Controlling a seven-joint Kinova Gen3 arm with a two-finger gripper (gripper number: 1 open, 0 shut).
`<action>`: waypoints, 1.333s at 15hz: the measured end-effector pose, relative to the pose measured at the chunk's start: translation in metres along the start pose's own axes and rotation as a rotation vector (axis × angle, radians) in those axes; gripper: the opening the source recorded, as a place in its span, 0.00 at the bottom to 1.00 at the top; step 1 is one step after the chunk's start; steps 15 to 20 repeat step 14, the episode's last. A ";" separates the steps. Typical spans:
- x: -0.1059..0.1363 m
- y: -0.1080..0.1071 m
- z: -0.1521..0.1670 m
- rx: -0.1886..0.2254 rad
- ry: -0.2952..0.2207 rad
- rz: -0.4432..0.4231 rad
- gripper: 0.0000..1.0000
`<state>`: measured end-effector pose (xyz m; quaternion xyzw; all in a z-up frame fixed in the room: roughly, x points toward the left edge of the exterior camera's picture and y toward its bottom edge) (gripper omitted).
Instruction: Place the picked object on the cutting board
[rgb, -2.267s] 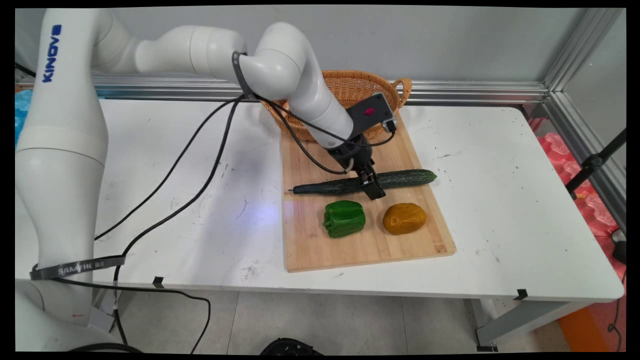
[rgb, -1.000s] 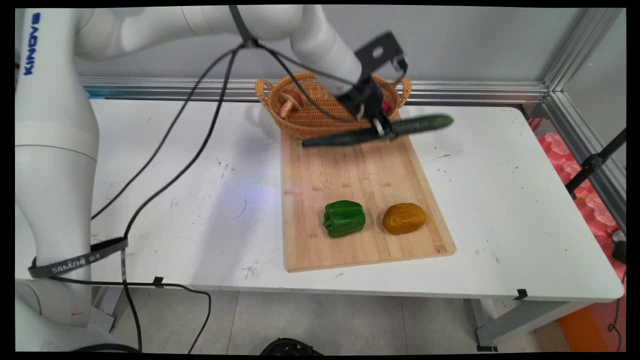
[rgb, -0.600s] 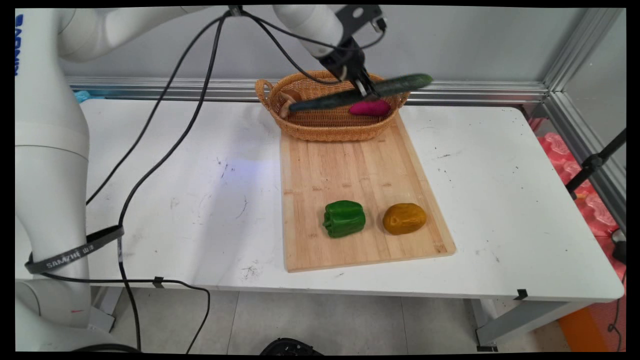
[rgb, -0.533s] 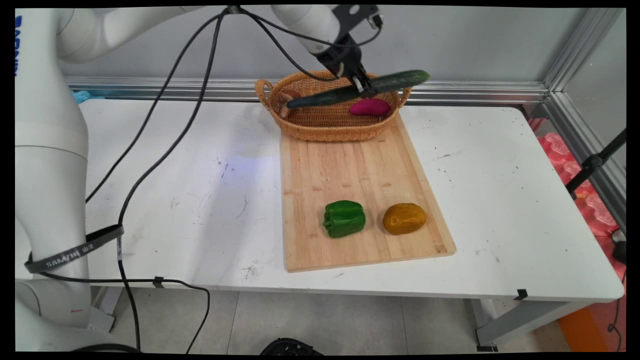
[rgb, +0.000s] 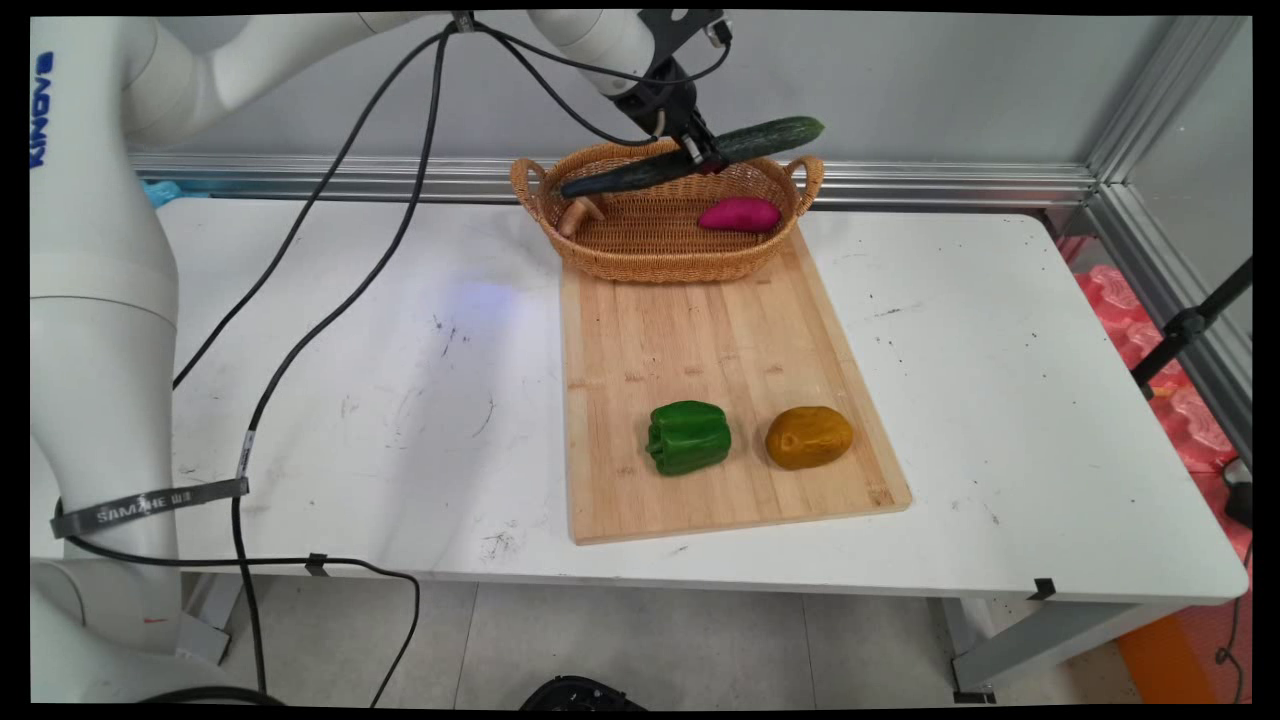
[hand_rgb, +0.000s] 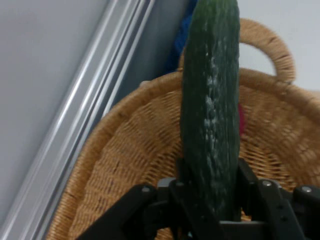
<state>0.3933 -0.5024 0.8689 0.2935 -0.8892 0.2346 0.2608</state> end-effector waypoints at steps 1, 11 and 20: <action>-0.002 -0.003 0.004 0.005 0.001 -0.007 0.00; -0.018 -0.015 0.036 0.015 0.004 -0.066 1.00; -0.020 -0.017 0.042 0.014 0.004 -0.077 1.00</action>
